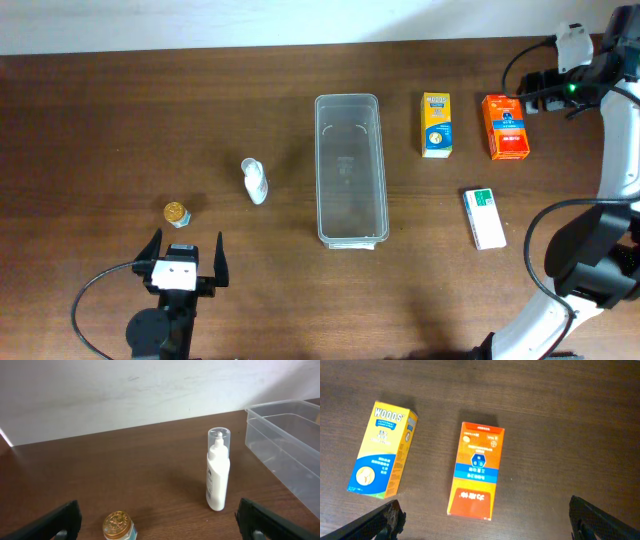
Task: Pack container
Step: 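Move the right gripper up to the orange vitamin box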
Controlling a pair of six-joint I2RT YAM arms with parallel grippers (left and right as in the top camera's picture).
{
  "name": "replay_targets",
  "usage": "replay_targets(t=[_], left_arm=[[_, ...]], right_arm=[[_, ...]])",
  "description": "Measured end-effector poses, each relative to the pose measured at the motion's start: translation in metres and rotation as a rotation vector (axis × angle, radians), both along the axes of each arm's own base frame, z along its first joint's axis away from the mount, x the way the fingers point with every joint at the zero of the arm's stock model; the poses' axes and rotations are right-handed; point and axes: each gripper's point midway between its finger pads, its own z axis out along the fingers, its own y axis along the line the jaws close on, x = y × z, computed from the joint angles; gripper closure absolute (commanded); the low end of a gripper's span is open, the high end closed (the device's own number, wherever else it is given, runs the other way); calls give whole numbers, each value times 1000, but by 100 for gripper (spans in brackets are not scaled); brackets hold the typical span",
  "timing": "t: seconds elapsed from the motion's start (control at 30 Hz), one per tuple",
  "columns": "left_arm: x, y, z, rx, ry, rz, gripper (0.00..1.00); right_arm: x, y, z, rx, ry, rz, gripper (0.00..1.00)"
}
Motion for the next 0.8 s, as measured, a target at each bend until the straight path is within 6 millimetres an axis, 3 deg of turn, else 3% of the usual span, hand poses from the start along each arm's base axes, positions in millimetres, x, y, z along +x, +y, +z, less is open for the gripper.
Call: replay_targets(t=[0.2, 0.5, 0.8], left_arm=[[0, 0, 0, 0, 0, 0, 1], [0, 0, 0, 0, 0, 0, 1], [0, 0, 0, 0, 0, 0, 1]], right_arm=[[8, 2, -15, 29, 7, 11, 2], [13, 2, -83, 122, 135, -46, 2], [13, 9, -112, 145, 192, -44, 2]])
